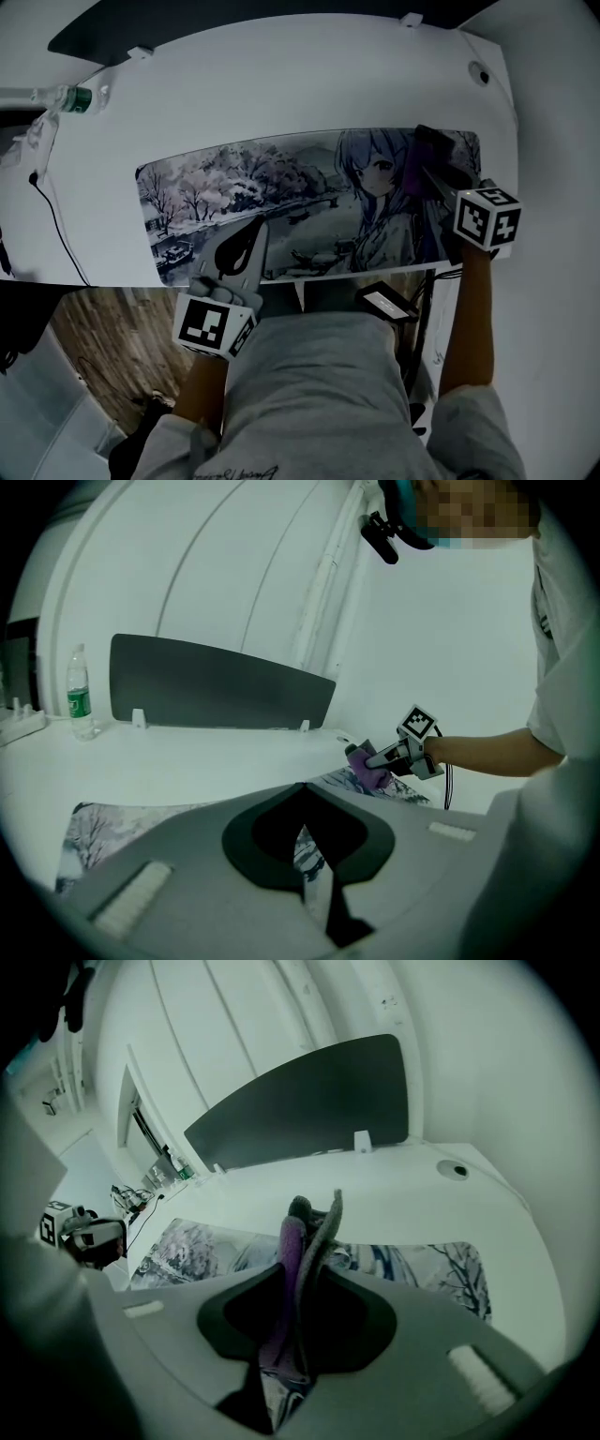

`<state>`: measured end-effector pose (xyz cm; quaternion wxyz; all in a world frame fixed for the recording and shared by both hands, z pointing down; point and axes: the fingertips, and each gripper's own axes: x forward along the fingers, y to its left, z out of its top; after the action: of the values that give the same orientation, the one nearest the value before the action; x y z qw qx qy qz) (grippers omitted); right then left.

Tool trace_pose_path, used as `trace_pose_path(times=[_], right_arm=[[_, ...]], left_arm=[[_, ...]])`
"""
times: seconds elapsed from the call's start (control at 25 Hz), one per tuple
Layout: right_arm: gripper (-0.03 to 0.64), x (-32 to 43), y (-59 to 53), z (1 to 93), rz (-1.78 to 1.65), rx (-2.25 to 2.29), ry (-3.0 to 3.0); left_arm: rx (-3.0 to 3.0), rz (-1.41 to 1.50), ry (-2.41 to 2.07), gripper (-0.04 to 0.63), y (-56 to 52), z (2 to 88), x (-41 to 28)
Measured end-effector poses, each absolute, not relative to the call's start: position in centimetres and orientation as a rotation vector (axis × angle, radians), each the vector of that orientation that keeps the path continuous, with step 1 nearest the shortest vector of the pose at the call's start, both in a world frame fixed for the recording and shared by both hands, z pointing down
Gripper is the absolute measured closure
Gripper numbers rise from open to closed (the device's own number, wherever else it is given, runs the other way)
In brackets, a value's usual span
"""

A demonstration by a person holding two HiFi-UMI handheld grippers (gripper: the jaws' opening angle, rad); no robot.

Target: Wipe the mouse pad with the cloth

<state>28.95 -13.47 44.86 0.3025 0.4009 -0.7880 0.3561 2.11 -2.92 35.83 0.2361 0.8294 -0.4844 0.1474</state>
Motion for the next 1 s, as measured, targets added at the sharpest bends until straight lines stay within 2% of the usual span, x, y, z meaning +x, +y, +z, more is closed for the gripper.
trace_pose_path(times=[0.72, 1.0], right_arm=[[0.52, 2.8, -7.2, 44.9, 0.96, 0.764, -2.198], [0.52, -8.4, -4.0, 45.7, 0.973, 0.573, -2.242]], left_arm=[[2.125, 0.332, -1.576, 0.575, 3.5, 35.5, -18.6], [2.081, 0.319, -1.603, 0.575, 5.4, 36.4, -23.5]])
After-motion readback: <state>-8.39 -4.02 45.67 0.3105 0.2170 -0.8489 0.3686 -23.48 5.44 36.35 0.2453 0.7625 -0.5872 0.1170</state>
